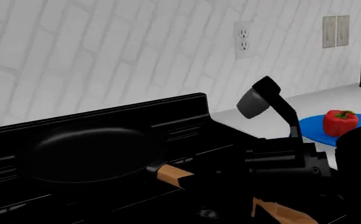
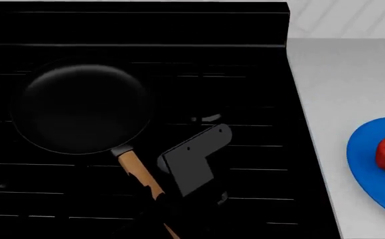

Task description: Pick up the pan and dump the vegetables in it onto the plate. Then return the pan to the stove.

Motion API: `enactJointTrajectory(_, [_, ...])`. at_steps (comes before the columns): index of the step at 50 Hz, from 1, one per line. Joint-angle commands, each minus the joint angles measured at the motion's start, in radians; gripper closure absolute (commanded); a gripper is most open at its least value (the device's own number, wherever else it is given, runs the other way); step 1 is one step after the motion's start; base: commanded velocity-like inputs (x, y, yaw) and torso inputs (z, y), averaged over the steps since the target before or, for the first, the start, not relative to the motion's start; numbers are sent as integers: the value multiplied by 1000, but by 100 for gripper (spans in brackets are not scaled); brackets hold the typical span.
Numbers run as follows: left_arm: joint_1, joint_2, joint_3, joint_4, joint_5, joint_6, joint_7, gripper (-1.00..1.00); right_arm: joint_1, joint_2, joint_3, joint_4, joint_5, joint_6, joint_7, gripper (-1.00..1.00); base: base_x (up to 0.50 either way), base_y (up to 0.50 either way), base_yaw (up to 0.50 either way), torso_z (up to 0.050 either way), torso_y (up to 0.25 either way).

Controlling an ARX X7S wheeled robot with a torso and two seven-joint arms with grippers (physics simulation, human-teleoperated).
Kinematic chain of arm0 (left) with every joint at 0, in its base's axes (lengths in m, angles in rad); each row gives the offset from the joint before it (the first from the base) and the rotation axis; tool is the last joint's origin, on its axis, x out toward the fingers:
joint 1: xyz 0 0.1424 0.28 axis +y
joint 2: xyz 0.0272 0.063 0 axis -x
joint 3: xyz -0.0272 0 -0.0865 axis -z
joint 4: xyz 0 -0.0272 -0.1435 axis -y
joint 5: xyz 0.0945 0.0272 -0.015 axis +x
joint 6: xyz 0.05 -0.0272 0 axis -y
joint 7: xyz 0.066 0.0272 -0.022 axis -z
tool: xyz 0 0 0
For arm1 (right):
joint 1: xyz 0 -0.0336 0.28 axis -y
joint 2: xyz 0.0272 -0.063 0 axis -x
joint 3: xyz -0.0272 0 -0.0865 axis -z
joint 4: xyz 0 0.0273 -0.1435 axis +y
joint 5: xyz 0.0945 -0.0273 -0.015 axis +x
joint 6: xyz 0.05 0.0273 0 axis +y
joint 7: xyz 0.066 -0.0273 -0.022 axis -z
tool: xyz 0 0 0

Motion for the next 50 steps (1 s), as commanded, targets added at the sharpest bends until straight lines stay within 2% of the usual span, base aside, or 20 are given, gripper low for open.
enactJointTrajectory(1, [23, -10, -4, -9, 8, 30, -2, -100, 64, -39, -5, 89, -17, -54, -40, 100, 0, 0, 0, 0, 0])
enactJointTrajectory(16, [27, -18, -8, -6, 1, 27, -14, -100, 113, -86, -18, 262, -39, -140, -87, 100, 0, 0, 0, 1, 3])
enactJointTrajectory(24, [29, -21, -12, -7, -2, 25, -22, -100, 103, -85, -13, 257, -17, -137, -91, 100, 1, 0, 0, 0, 0])
enactJointTrajectory(25, [30, -21, -12, -9, -2, 27, -21, -100, 100, -81, -14, 248, -16, -133, -88, -100, 0, 0, 0, 0, 0])
enactJointTrajectory(50, [37, -27, -10, -15, 0, 36, -29, -100, 29, 28, 110, -250, 138, 55, 113, -100, 0, 0, 0, 0, 0])
